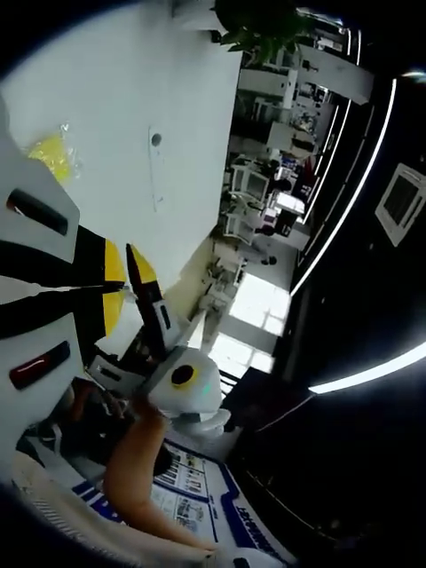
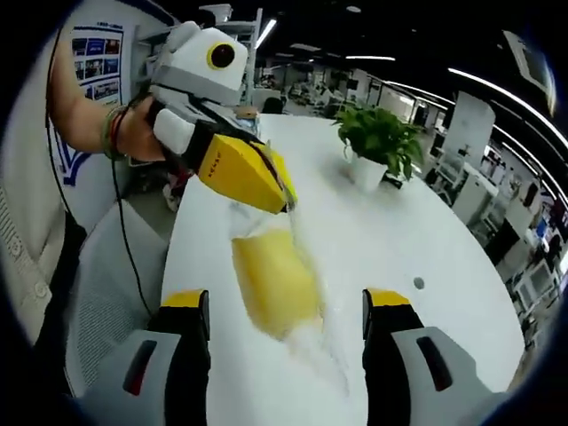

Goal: Compare the silicone blocks by pressing each to a similar depth, holding the contact briefly, and releasing to observe deformation and rebound differences across the visible hardness samples.

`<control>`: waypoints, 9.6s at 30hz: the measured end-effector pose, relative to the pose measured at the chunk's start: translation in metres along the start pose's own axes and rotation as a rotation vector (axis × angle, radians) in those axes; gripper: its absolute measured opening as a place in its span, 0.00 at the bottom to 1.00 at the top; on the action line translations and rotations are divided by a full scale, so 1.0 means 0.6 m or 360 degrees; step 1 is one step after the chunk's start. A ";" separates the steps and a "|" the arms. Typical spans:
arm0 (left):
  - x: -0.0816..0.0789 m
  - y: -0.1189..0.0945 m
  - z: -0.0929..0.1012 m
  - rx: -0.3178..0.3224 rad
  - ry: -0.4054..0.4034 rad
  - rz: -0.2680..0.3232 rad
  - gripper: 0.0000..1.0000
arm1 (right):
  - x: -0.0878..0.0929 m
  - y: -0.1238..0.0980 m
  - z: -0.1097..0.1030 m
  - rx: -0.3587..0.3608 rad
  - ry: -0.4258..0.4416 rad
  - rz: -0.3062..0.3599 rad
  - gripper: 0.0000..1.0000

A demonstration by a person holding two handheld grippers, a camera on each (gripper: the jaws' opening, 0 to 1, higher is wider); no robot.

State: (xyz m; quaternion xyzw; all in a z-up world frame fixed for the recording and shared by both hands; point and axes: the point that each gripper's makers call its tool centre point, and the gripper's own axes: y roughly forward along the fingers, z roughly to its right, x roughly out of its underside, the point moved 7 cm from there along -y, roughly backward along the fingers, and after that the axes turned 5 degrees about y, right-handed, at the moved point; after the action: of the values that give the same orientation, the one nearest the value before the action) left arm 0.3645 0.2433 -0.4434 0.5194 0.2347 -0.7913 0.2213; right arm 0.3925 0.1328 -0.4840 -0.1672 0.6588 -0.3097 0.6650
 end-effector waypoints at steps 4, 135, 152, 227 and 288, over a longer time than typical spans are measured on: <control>-0.004 0.005 0.007 0.0030 0.0024 -0.0013 0.00 | -0.009 0.011 0.000 -0.0052 -0.0018 0.0014 0.60; 0.097 0.150 0.025 0.0183 -0.0195 -0.0248 0.00 | 0.182 -0.127 -0.068 0.0707 0.0754 0.0507 0.85; 0.159 0.232 -0.029 0.0118 -0.0298 -0.0360 0.00 | 0.253 -0.147 -0.098 0.0760 0.0999 0.0475 0.84; 0.254 0.259 -0.203 -0.0561 -0.0481 -0.0343 0.29 | 0.292 -0.123 -0.115 0.0695 0.1052 0.0297 0.71; 0.234 -0.242 -0.007 -0.0808 0.0053 -0.0098 0.52 | 0.266 -0.122 -0.240 0.0819 0.1160 0.0493 0.67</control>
State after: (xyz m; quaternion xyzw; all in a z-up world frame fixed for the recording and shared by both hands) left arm 0.2302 0.3459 -0.5545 0.4527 0.4451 -0.7048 0.3166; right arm 0.2279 0.0037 -0.5723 0.2228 0.7684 -0.3986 0.4485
